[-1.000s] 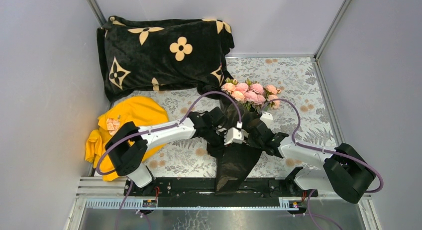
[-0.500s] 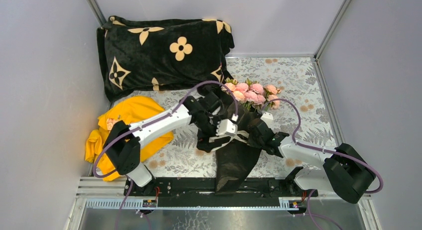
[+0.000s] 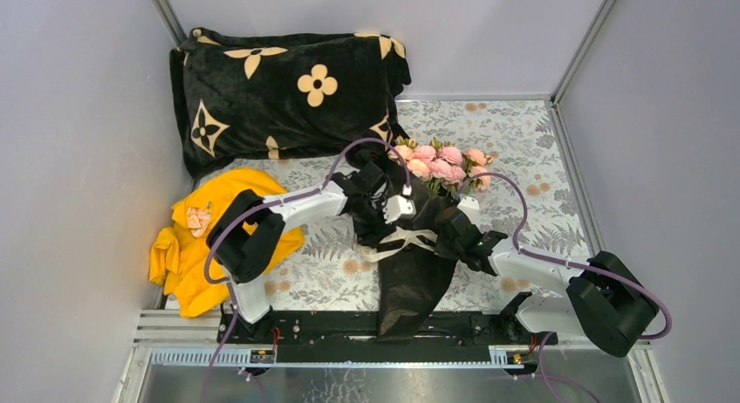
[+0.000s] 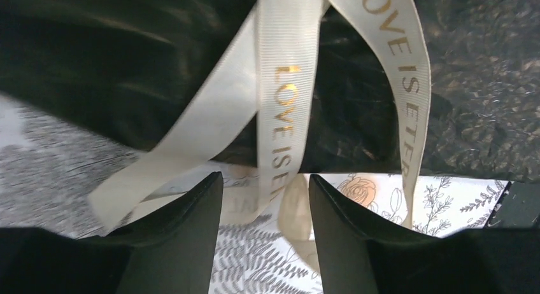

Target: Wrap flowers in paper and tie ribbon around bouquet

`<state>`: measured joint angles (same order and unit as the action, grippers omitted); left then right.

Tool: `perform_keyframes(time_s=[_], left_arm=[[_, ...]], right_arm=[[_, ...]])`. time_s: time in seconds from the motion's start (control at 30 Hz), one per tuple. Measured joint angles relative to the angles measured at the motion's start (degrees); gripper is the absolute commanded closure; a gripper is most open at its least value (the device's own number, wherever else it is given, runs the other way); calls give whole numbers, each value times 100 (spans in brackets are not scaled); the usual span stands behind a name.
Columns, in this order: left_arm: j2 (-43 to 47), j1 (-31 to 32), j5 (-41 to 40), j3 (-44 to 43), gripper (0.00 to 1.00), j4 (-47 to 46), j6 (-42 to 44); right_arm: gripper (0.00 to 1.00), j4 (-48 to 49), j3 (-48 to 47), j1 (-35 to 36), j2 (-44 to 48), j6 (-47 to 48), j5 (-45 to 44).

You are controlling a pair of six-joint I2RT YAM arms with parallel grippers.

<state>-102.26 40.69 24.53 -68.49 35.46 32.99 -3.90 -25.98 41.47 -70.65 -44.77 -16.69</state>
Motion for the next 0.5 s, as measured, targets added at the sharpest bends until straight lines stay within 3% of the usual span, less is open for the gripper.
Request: perform_keyframes(time_s=[0.23,0.27,0.3,0.37,0.5], left_arm=[[-166,232,-74,299,44,-262,-76],[-166,243,-70,299,49,-291,-81],[-166,251,-70,310,61,-308,-92],[-166,282,-79,339,99,-341,-120],[-166,291,-249,361,100,-385,-184]], right_arm=[[100,-55,-11,-24,11,68,120],[100,-59,-11,-24,11,83,129],[100,-61,-11,-24,11,96,136],[100,-68,-17,-24,11,146,146],[100,-256,-144,-28,37,365,291]])
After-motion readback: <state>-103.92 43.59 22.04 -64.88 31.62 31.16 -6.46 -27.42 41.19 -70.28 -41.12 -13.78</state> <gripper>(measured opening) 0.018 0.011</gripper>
